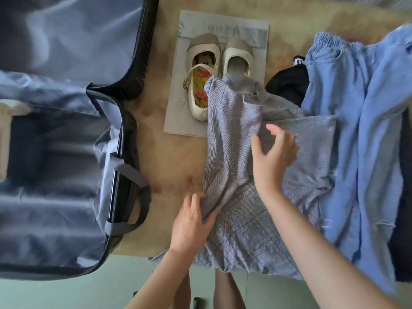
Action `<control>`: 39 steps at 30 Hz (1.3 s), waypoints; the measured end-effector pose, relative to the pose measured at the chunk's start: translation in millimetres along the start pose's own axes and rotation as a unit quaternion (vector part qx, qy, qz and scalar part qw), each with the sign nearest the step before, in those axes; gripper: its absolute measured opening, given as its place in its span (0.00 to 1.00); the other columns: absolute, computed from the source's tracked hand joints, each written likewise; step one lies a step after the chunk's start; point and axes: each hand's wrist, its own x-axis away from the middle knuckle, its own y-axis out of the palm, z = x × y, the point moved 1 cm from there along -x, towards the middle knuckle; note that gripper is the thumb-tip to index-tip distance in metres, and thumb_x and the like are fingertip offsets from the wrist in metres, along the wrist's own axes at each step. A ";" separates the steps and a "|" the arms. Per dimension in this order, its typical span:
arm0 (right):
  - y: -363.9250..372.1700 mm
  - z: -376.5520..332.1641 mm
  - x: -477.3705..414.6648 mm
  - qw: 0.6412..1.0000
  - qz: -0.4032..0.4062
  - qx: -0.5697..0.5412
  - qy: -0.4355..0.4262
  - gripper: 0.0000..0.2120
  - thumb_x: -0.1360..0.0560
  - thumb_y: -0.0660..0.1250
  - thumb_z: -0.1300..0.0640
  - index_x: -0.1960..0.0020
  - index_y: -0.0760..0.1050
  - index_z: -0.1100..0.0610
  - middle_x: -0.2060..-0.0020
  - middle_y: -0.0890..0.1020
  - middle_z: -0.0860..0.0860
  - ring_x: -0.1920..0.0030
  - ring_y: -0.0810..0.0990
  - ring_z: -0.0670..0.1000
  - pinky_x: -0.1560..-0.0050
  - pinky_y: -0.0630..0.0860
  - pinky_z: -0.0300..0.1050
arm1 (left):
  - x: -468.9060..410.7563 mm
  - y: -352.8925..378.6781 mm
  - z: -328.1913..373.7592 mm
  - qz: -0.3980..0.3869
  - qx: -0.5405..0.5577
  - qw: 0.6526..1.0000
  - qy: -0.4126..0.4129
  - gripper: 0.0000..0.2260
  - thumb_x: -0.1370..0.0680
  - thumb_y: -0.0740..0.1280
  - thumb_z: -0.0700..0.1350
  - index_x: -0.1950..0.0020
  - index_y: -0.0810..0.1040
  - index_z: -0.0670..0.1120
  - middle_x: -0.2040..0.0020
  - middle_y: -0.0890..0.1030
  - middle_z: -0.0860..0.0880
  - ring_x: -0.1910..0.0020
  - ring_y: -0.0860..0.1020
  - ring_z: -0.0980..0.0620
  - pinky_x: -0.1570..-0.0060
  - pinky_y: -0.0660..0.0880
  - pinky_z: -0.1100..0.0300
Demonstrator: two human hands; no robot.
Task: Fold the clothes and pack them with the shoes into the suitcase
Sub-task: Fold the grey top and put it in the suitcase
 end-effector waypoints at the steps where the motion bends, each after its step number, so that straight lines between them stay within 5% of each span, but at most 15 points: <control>1: -6.6 12.0 23.7 0.999 -0.021 0.009 0.036 0.14 0.28 0.69 0.52 0.44 0.76 0.57 0.51 0.78 0.53 0.48 0.74 0.58 0.51 0.56 0.40 | 5.0 -0.9 -4.8 -0.022 -0.012 0.999 -0.021 0.18 0.25 0.68 0.55 0.40 0.70 0.49 0.46 0.74 0.51 0.52 0.76 0.49 0.64 0.68 0.61; 6: -15.6 38.4 102.7 0.973 -0.151 0.062 0.163 0.14 0.28 0.71 0.46 0.49 0.77 0.55 0.58 0.80 0.48 0.48 0.72 0.56 0.49 0.62 0.48 | 28.6 -3.0 -25.0 -0.077 -0.062 0.993 -0.069 0.15 0.24 0.65 0.57 0.44 0.68 0.51 0.49 0.75 0.53 0.53 0.77 0.48 0.63 0.68 0.58; 12: -7.3 24.2 135.5 0.947 -0.229 0.177 0.137 0.19 0.30 0.67 0.35 0.56 0.82 0.52 0.59 0.82 0.48 0.50 0.69 0.54 0.49 0.59 0.48 | 55.5 -5.0 -40.9 -0.071 -0.112 0.988 -0.078 0.09 0.23 0.63 0.52 0.45 0.72 0.51 0.50 0.78 0.54 0.50 0.76 0.50 0.60 0.66 0.59; 17: -6.7 15.1 146.7 0.951 -0.243 0.144 0.130 0.14 0.30 0.70 0.39 0.58 0.83 0.50 0.60 0.83 0.47 0.53 0.67 0.53 0.51 0.59 0.47 | 77.4 6.7 -37.3 0.012 -0.082 0.996 0.013 0.13 0.37 0.78 0.44 0.62 0.74 0.48 0.70 0.76 0.52 0.75 0.75 0.47 0.78 0.61 0.63; 19: -11.2 14.8 150.9 0.949 -0.258 0.117 0.139 0.11 0.29 0.70 0.42 0.59 0.81 0.50 0.63 0.82 0.47 0.55 0.67 0.52 0.53 0.61 0.46 | 88.4 13.3 -28.2 0.036 -0.070 0.996 0.035 0.15 0.38 0.79 0.43 0.63 0.73 0.49 0.70 0.75 0.53 0.78 0.74 0.49 0.82 0.63 0.62; 24: -33.7 29.4 160.3 0.931 -0.295 -0.024 0.214 0.06 0.23 0.63 0.53 0.56 0.73 0.54 0.64 0.81 0.51 0.60 0.77 0.56 0.60 0.70 0.49 | 119.1 41.5 0.3 0.045 0.034 0.998 0.023 0.11 0.33 0.75 0.43 0.56 0.75 0.51 0.63 0.78 0.54 0.73 0.77 0.50 0.79 0.71 0.60; 28: -51.6 54.8 163.6 0.935 -0.269 -0.051 0.226 0.06 0.22 0.62 0.54 0.49 0.72 0.56 0.60 0.82 0.56 0.58 0.78 0.60 0.56 0.73 0.54 | 138.2 72.9 33.9 0.009 0.121 0.993 -0.009 0.11 0.25 0.65 0.44 0.42 0.76 0.51 0.50 0.78 0.53 0.57 0.80 0.50 0.61 0.75 0.55; 32: -60.5 75.1 163.9 0.917 -0.356 0.027 0.179 0.15 0.24 0.65 0.50 0.41 0.71 0.55 0.60 0.79 0.51 0.60 0.77 0.55 0.59 0.73 0.50 | 149.7 101.6 47.7 -0.038 0.144 0.987 -0.054 0.16 0.21 0.62 0.45 0.34 0.71 0.50 0.40 0.74 0.52 0.48 0.78 0.51 0.51 0.72 0.58; 35: -67.3 82.5 171.3 0.900 -0.406 0.128 0.090 0.17 0.25 0.67 0.50 0.39 0.70 0.54 0.60 0.80 0.51 0.60 0.78 0.55 0.64 0.70 0.47 | 159.3 106.5 37.4 -0.065 0.074 0.990 -0.102 0.15 0.21 0.57 0.47 0.34 0.70 0.48 0.38 0.73 0.50 0.45 0.77 0.47 0.52 0.71 0.54; 39: -82.7 88.3 190.5 0.910 -0.373 0.182 0.009 0.17 0.24 0.67 0.52 0.38 0.71 0.56 0.56 0.83 0.53 0.55 0.81 0.55 0.62 0.71 0.46 | 165.8 100.2 5.3 0.009 0.092 0.984 -0.153 0.10 0.23 0.60 0.44 0.42 0.74 0.46 0.43 0.75 0.50 0.49 0.78 0.46 0.58 0.69 0.56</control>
